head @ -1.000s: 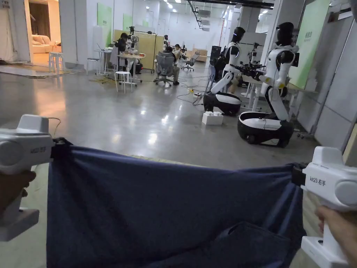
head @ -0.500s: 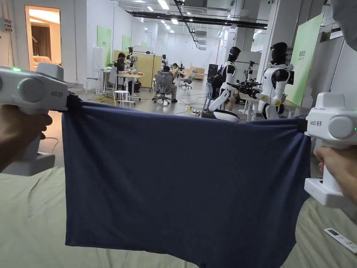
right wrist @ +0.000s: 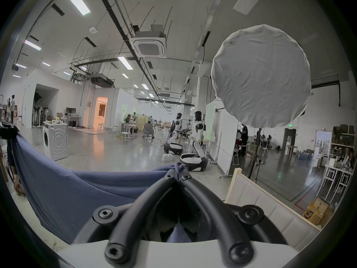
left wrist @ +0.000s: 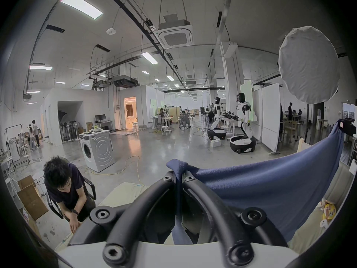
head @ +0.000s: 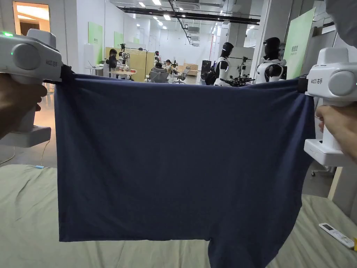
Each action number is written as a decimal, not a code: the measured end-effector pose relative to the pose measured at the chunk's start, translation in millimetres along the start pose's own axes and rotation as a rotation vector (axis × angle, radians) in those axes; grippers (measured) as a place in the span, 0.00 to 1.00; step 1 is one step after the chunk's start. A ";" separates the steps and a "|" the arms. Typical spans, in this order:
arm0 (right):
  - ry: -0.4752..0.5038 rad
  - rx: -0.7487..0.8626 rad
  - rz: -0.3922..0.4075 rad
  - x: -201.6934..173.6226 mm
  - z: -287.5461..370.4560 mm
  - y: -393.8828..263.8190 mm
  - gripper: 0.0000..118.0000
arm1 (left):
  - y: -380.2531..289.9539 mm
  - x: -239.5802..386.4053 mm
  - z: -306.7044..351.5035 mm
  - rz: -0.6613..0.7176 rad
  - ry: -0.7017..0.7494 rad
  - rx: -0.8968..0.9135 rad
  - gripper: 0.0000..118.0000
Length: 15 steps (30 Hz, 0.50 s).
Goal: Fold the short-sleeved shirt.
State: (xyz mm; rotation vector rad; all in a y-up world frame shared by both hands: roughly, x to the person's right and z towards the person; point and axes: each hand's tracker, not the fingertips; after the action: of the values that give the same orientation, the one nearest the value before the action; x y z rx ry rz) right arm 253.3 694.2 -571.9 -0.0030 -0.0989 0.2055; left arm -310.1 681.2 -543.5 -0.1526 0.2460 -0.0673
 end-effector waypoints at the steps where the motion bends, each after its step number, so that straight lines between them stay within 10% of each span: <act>1: 0.005 -0.008 -0.010 -0.3 -2.4 -5.1 0.00 | -3.1 0.7 0.8 0.010 -0.004 0.006 0.04; 15: 0.073 -0.151 0.005 -12.5 84.0 -133.3 0.00 | -136.9 0.9 28.4 0.025 -0.072 -0.130 0.04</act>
State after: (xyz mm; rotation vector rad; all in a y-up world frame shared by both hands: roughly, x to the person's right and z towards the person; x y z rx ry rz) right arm 260.0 560.5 -487.8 -0.1610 -0.0411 0.2021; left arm -308.8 550.2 -494.7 -0.2804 0.1805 -0.0210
